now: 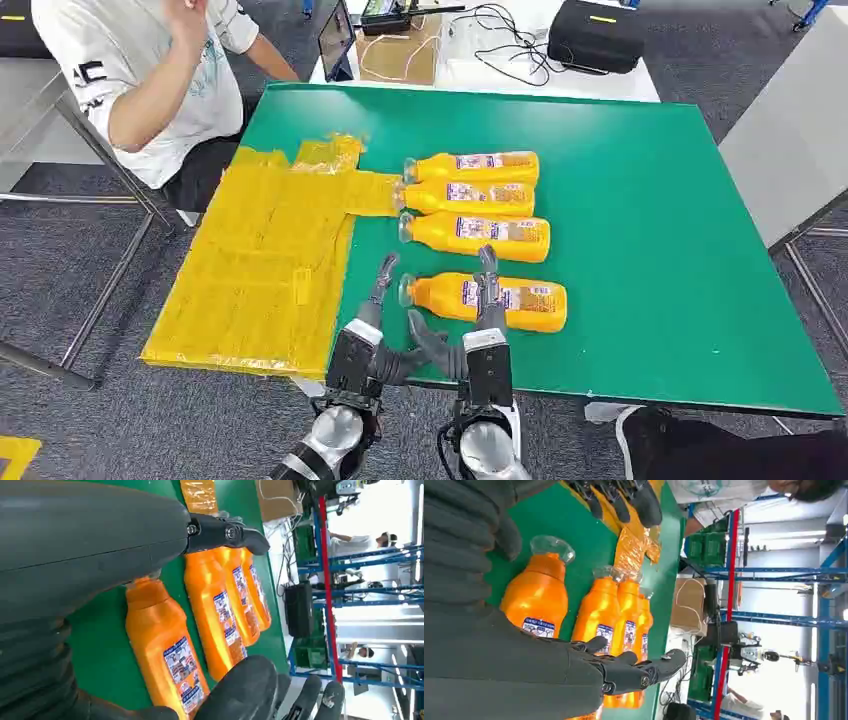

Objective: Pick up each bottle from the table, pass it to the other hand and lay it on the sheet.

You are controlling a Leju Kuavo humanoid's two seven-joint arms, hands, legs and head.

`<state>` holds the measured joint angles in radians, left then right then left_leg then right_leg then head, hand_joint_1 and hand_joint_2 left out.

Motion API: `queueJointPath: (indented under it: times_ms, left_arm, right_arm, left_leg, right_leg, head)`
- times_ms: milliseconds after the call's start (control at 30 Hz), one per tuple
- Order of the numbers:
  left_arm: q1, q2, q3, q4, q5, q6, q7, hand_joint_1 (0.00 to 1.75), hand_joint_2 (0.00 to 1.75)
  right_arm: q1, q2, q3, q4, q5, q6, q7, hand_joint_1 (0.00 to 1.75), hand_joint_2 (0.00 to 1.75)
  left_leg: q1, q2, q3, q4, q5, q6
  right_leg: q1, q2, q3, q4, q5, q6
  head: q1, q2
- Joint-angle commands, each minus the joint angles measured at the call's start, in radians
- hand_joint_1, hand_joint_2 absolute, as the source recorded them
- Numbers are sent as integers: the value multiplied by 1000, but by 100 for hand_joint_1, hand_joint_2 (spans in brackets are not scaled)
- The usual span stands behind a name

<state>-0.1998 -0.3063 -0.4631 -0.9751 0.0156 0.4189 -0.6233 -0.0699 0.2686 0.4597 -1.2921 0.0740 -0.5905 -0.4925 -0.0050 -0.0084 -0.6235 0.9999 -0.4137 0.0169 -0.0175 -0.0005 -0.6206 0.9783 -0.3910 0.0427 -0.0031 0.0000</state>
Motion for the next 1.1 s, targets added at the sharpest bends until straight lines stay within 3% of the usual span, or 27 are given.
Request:
queueJointPath:
  times_ms: [33, 500, 1100]
  left_arm:
    - [-22, -35, 31, 53, 3, 2, 9, 0, 175]
    - [-44, -43, 70, 85, 17, -16, -4, 0, 175]
    - [-36, -43, 75, 74, -26, -46, 15, 0, 175]
  right_arm:
    - [40, 6, -31, 69, 37, -23, 14, 0, 175]
    - [-33, -102, -151, 186, 500, -38, 227, 0, 175]
    - [-43, -177, -215, 170, 793, 12, 391, 0, 175]
  left_leg:
    - [1, -2, 6, -1, -2, -1]
    - [1, -1, 5, -1, -2, -1]
    - [1, -2, 3, 0, -1, -1]
  right_leg:
    - [1, -2, 6, -1, -3, -1]
    - [1, -2, 7, -2, -2, -1]
    - [1, -2, 5, -1, -1, -1]
  head:
    - [0, 0]
    - [0, 0]
    - [0, 0]
